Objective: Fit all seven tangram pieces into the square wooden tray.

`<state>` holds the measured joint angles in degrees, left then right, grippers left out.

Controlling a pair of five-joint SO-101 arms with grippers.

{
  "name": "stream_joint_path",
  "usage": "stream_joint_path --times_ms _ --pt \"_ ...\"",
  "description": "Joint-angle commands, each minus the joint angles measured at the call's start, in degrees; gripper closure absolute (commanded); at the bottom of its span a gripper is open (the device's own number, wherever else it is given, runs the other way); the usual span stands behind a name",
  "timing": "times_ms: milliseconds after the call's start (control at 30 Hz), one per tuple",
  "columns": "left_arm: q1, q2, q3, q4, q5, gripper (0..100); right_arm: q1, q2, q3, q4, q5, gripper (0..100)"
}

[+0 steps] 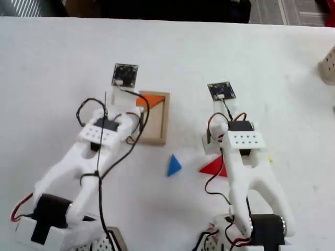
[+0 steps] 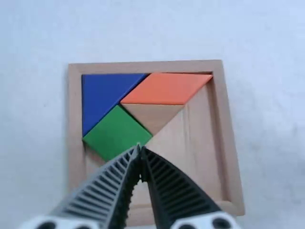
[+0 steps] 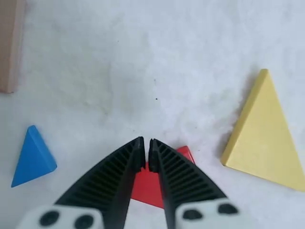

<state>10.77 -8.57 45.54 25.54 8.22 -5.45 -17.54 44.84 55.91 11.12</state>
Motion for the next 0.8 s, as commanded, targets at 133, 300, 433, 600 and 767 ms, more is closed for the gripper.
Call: stream_joint_path --times_ms 133,300,433,600,767 --pt "-9.19 -4.26 1.93 -0.70 0.26 98 0.22 -2.42 -0.18 -0.92 0.79 98.1" --pt "-14.37 -4.18 3.87 -3.69 0.26 98 0.22 -2.42 -0.09 -0.92 0.79 98.1" --pt "-14.81 -4.18 6.77 -3.78 0.18 98 0.22 -2.42 0.00 -0.92 0.79 98.1" --pt "-15.43 0.31 5.54 -8.88 0.79 98 0.22 -2.33 0.00 -0.92 0.70 98.1" --pt "-17.36 13.85 -9.05 -9.67 5.01 98 -1.10 -2.42 1.67 -3.03 0.70 98.1"
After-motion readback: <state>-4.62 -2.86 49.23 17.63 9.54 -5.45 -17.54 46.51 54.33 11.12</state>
